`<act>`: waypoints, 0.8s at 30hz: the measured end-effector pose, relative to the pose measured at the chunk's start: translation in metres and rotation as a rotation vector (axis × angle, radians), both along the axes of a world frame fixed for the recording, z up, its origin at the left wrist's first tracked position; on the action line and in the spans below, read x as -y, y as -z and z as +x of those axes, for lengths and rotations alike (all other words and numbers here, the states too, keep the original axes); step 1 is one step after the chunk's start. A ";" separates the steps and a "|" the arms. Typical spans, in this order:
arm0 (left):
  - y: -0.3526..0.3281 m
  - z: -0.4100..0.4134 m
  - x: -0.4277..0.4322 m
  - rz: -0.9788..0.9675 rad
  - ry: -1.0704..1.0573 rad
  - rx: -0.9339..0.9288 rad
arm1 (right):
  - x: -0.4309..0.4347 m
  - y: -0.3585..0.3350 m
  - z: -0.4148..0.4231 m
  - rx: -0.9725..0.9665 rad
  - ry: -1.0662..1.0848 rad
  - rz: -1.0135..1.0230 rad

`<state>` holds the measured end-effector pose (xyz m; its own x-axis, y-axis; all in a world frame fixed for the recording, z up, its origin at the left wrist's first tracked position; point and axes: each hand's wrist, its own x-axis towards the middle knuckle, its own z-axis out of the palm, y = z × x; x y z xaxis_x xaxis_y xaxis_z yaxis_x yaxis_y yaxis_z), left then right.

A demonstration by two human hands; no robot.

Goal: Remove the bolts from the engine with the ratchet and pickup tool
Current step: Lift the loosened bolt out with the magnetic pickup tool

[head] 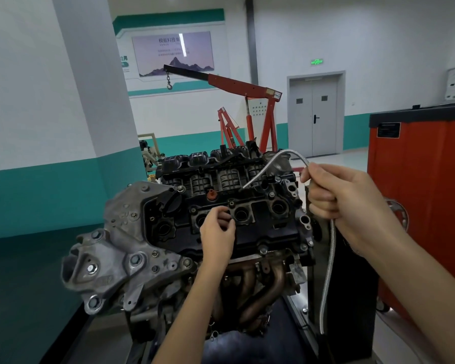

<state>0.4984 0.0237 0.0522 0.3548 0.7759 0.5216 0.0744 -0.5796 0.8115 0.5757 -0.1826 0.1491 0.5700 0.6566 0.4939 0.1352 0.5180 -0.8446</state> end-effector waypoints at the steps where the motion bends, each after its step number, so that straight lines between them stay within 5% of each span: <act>1: -0.004 0.003 0.000 -0.006 0.006 0.010 | 0.001 0.001 0.001 0.004 0.010 -0.004; 15: 0.016 0.000 -0.006 -0.046 -0.011 -0.040 | -0.032 0.041 0.018 -0.051 0.169 -0.126; 24: 0.013 0.008 -0.012 -0.031 -0.014 -0.011 | -0.079 0.038 0.008 0.103 0.205 -0.393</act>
<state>0.5062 0.0361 0.0394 0.3495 0.7964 0.4935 0.0912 -0.5532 0.8281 0.5837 -0.1031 0.1113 0.6688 0.6843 0.2906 0.2955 0.1140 -0.9485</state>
